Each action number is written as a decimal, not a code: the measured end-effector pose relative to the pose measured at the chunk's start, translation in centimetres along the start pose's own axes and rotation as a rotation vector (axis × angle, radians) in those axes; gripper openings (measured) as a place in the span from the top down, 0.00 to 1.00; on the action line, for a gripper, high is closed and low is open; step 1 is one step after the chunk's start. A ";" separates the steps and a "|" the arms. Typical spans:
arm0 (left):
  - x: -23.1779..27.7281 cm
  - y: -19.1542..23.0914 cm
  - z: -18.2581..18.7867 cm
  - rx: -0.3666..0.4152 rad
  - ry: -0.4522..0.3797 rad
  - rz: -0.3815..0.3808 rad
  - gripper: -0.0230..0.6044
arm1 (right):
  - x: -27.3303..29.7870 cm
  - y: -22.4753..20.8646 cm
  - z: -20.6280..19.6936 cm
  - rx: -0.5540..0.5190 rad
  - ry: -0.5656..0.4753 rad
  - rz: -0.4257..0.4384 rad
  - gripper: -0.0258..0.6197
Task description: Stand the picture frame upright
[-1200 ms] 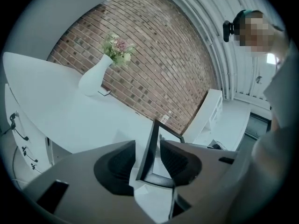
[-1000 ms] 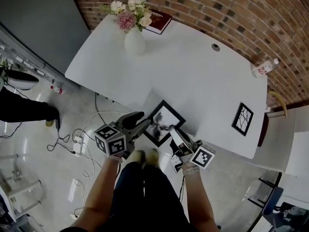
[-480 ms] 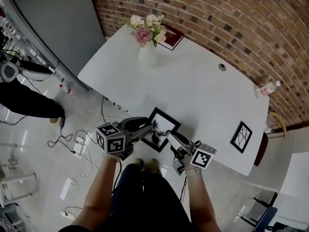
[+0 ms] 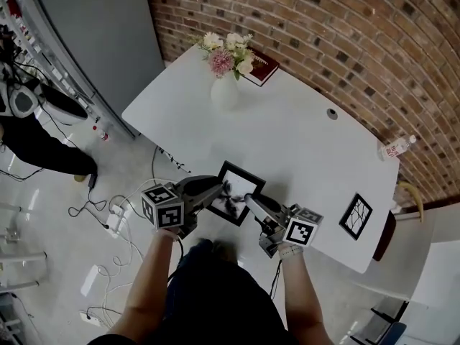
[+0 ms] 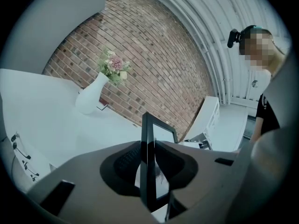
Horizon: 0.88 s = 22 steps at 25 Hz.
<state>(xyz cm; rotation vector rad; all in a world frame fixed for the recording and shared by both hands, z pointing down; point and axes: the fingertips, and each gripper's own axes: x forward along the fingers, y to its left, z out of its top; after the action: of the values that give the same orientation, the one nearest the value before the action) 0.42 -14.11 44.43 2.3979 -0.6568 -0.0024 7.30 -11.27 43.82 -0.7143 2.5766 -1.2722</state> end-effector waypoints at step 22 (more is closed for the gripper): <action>1.0 12.4 6.6 0.105 0.103 0.023 0.82 | 11.8 -6.0 5.8 -0.173 0.059 -0.055 0.84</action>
<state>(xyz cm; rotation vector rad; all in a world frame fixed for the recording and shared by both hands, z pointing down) -5.40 -26.72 46.65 2.4718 -0.6506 0.1677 1.17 -24.25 45.57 -0.7953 2.7584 -1.1099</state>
